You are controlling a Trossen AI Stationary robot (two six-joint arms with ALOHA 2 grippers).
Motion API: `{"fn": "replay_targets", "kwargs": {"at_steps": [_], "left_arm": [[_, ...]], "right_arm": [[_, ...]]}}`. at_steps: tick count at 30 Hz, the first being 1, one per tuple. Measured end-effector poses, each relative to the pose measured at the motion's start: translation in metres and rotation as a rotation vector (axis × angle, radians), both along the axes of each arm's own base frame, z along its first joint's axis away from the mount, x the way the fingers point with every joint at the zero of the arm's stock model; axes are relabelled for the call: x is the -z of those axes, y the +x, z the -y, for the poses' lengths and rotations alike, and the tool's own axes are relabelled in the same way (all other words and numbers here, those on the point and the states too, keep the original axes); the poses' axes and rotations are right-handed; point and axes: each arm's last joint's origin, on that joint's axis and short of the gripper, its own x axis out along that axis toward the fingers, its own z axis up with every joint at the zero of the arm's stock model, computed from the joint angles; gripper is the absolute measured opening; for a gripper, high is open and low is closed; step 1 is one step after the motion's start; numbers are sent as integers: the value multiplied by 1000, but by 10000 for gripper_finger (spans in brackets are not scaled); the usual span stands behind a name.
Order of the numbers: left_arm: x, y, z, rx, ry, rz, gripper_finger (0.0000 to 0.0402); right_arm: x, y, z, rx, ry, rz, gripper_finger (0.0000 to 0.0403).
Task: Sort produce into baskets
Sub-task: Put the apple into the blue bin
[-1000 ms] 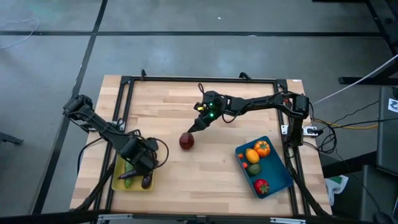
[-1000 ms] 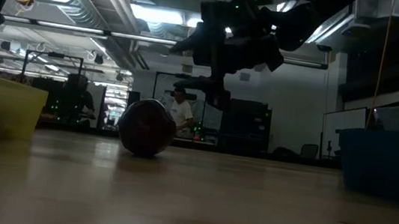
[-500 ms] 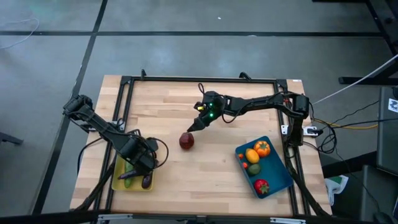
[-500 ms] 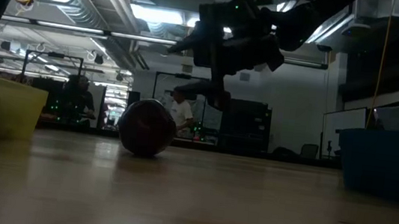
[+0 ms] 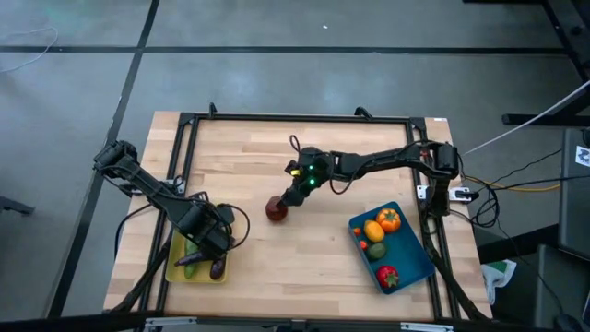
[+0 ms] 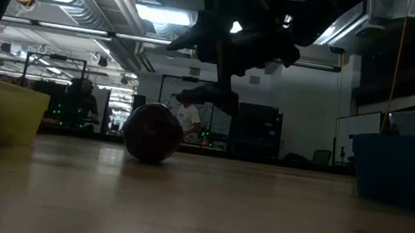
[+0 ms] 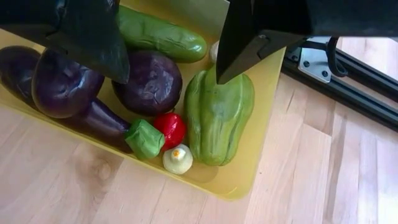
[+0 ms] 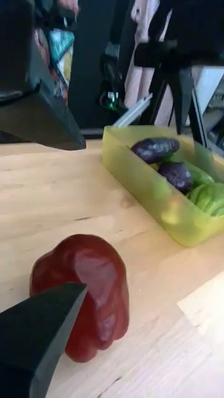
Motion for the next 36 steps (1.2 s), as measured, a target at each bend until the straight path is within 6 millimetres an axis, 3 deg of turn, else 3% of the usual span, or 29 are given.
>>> {"fn": "replay_targets", "kwargs": {"at_steps": [8,20,29,36], "left_arm": [[0,0,0,0,-1,2,235],[0,1,1,0,-5,9,235],[0,1,1,0,-5,9,235],[0,1,1,0,-5,9,235]], "right_arm": [[2,2,-22,30,-57,-16,359],[1,3,-18,164,-7,-87,358],[-34,8,-18,246,-134,-276,358],[-44,9,-35,372,-209,-318,358]]}}
